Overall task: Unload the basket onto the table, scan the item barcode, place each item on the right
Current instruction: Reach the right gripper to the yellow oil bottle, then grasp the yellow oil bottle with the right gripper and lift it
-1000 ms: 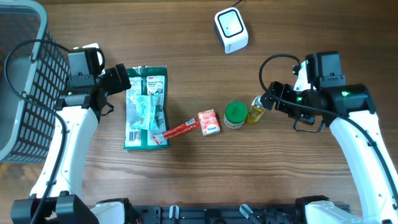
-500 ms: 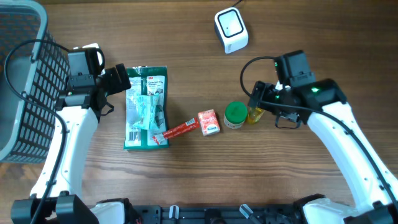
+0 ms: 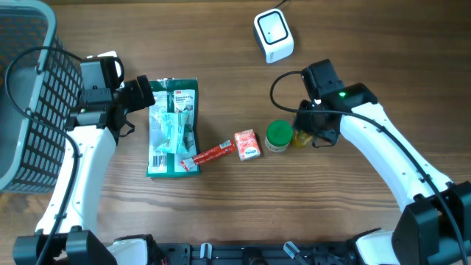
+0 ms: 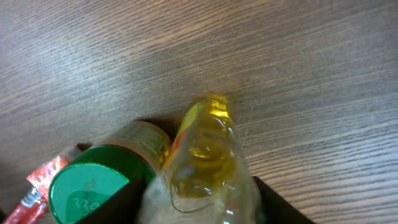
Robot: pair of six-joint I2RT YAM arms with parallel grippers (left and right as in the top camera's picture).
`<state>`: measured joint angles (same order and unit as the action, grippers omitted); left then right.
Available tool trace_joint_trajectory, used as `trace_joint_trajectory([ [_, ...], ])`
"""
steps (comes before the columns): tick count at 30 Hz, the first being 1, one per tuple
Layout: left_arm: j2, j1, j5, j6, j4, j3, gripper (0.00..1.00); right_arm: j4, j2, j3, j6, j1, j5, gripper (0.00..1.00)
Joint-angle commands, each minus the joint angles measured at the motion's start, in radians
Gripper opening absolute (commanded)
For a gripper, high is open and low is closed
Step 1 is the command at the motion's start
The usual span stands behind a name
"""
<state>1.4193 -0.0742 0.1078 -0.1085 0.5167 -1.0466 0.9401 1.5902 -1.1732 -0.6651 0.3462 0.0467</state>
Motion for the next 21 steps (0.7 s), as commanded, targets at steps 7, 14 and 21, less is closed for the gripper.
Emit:
trace_joint_trajectory([
  [7, -0.011, -0.006, 0.006, 0.019, -0.003, -0.008, 1.00, -0.028, 0.010, 0.004, 0.478, 0.003, 0.052, 0.54],
  [14, -0.011, -0.006, 0.006, 0.019, -0.003, -0.008, 1.00, 0.002, 0.010, 0.004, 0.346, 0.003, 0.003, 0.79],
  [21, -0.011, -0.006, 0.006, 0.019, -0.003, -0.008, 1.00, 0.036, 0.010, 0.004, 0.190, 0.003, -0.016, 0.50],
])
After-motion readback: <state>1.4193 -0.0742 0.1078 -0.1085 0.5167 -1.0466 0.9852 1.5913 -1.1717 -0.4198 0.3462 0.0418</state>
